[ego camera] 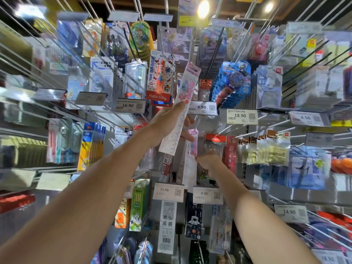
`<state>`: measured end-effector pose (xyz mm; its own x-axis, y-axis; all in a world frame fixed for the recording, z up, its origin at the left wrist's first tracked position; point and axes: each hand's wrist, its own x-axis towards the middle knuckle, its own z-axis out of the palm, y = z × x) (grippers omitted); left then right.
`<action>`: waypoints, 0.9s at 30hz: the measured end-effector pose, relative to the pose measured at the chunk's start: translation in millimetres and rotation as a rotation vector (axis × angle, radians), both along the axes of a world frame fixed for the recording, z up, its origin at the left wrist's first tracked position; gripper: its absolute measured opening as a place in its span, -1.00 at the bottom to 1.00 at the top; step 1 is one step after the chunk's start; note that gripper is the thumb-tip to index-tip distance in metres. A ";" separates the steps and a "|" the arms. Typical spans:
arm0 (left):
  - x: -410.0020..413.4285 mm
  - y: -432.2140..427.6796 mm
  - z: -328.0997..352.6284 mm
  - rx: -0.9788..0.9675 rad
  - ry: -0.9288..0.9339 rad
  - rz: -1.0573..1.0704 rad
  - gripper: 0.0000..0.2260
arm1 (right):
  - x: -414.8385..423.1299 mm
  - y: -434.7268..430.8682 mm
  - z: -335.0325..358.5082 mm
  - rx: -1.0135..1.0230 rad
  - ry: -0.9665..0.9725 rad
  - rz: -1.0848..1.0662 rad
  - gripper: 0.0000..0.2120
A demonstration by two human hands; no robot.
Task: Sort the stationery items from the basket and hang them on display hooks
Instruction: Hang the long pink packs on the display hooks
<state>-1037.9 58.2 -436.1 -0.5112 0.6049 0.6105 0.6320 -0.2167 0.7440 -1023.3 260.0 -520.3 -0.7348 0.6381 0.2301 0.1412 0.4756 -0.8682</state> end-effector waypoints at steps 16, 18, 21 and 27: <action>10.7 3.6 1.3 -0.043 0.152 0.141 -0.35 | 84.3 -86.6 51.5 -0.168 0.842 0.611 -0.68; 8.6 1.4 2.3 -0.087 0.170 0.066 -0.29 | 88.5 -82.6 47.8 -0.120 0.856 0.581 -0.65; 8.1 -2.1 0.8 -0.102 0.120 -0.023 -0.19 | 96.2 -67.8 27.9 -0.009 0.851 0.525 -0.68; 15.7 -3.8 -4.0 -0.066 0.201 0.002 -0.48 | 104.9 -37.4 -27.7 0.278 0.637 0.452 -0.68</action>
<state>-1022.2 54.4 -440.1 -0.3848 0.6461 0.6592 0.7693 -0.1702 0.6158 -918.4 222.7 -548.0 -0.5822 0.1709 0.7949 -0.5944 0.5776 -0.5595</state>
